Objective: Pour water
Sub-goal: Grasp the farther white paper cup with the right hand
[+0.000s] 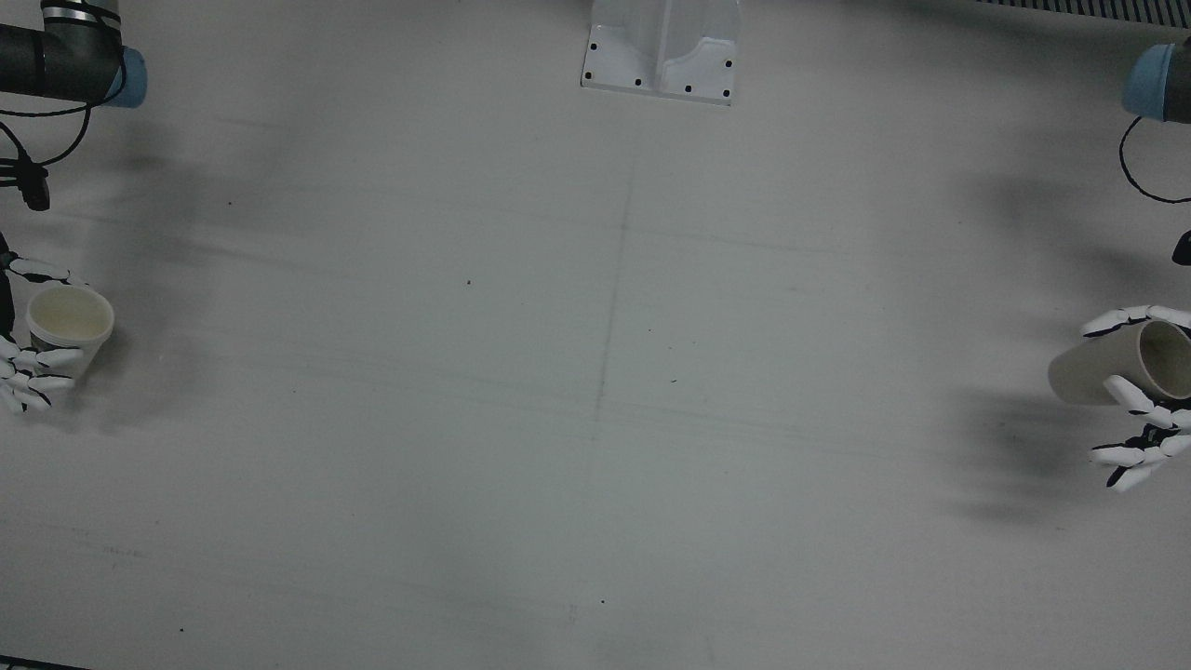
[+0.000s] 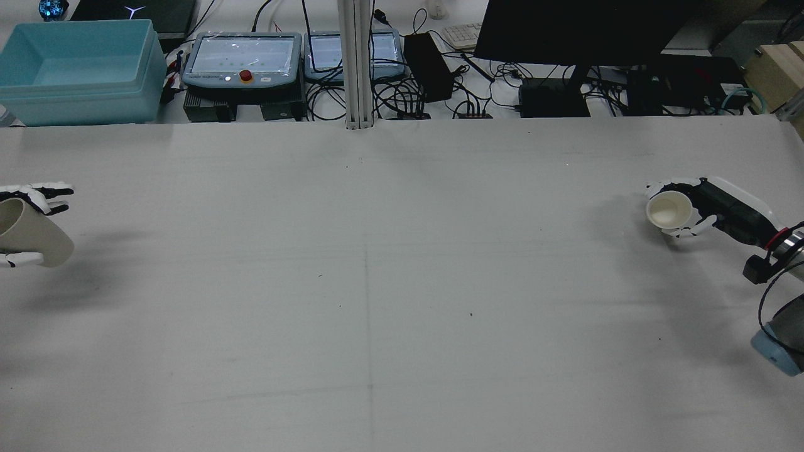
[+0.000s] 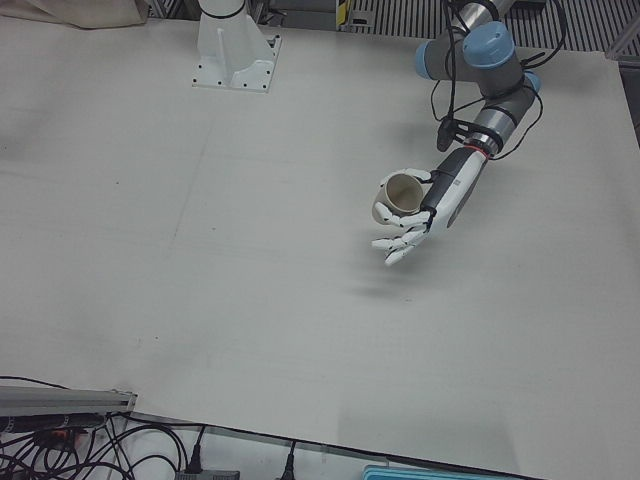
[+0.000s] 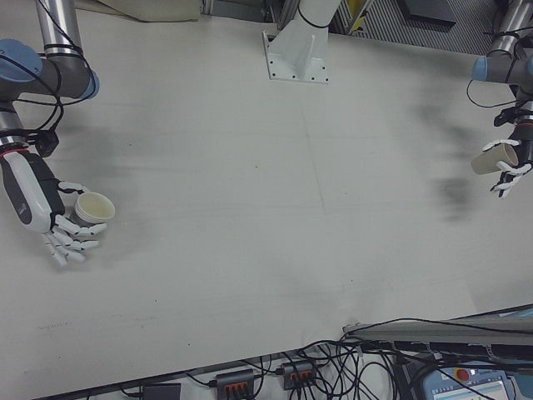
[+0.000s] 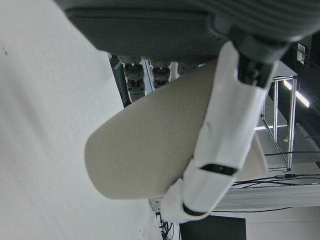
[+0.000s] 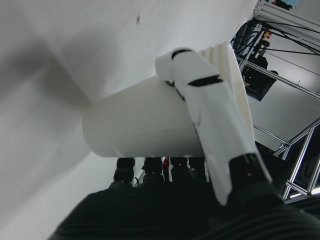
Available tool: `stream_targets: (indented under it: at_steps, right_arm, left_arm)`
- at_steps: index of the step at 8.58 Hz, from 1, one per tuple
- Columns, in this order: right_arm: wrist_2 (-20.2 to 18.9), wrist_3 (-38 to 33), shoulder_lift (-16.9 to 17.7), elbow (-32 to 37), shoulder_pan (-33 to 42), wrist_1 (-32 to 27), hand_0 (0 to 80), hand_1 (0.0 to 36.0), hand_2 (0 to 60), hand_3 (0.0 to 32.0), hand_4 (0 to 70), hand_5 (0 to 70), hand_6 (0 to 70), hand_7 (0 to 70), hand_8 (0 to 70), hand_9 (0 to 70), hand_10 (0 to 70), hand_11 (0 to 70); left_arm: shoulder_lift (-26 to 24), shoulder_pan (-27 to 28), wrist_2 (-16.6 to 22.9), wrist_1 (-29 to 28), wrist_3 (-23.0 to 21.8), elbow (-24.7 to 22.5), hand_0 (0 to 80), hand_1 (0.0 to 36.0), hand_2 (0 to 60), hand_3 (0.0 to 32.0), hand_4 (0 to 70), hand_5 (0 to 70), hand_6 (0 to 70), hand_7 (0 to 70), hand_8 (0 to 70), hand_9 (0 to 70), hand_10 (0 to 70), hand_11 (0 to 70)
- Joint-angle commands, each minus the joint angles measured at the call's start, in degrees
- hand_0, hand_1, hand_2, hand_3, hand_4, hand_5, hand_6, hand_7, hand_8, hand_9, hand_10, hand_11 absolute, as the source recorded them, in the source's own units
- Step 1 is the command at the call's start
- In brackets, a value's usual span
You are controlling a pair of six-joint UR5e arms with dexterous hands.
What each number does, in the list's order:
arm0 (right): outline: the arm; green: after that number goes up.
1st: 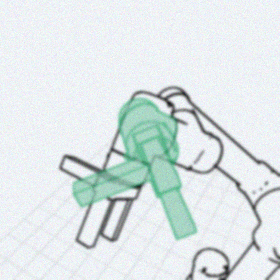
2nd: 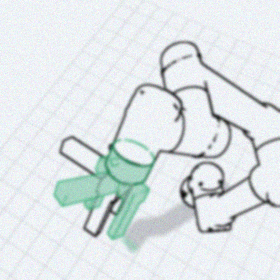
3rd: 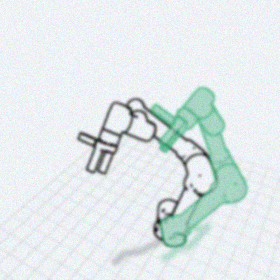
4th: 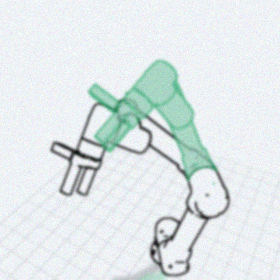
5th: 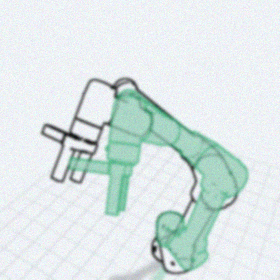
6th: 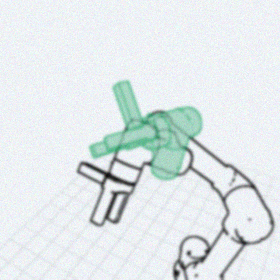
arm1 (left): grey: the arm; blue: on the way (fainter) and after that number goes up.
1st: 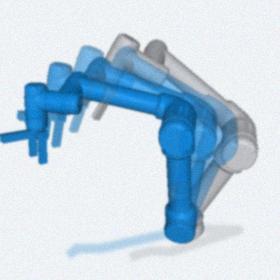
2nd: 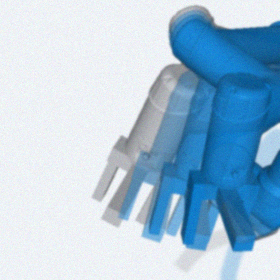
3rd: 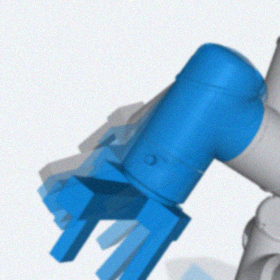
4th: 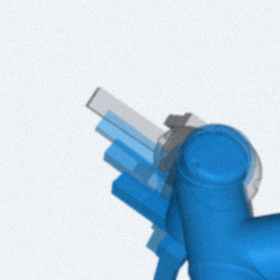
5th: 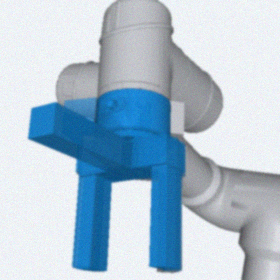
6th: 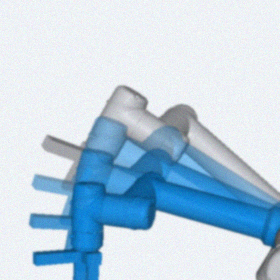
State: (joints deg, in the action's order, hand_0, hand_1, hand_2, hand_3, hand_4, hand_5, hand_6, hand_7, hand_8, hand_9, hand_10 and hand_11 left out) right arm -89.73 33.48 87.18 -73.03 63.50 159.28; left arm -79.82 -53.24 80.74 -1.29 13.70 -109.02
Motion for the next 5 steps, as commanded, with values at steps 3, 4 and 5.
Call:
stream_targets:
  at_steps: [3,4,5]
  right_arm:
    - [1.4,-0.8,5.2,-19.3,-0.1,10.7,80.0,36.0,60.0,0.0,26.7,57.8,41.7,63.6,35.0,46.7,44.5,66.9]
    - [6.4,-7.3,5.0,-23.4,0.0,13.5,80.0,36.0,60.0,0.0,32.1,59.0,43.8,64.8,35.3,46.2,41.7,62.6]
    - [9.0,-10.8,4.3,-28.2,-0.2,19.3,80.0,36.0,60.0,0.0,34.6,58.5,44.4,64.0,34.9,45.3,39.7,59.7]
  left_arm:
    - [0.1,-0.1,0.6,0.2,0.0,-1.2,80.0,36.0,60.0,0.0,70.0,70.0,23.1,22.8,10.5,10.8,9.5,17.5]
    - [-0.1,0.2,0.8,2.8,0.5,-3.4,80.0,36.0,60.0,0.0,70.0,70.0,23.9,22.9,10.6,10.7,9.4,17.1]
    - [-1.9,3.4,0.9,5.1,1.8,-5.1,80.0,36.0,60.0,0.0,70.0,70.0,24.8,23.1,10.7,10.6,9.2,16.9]
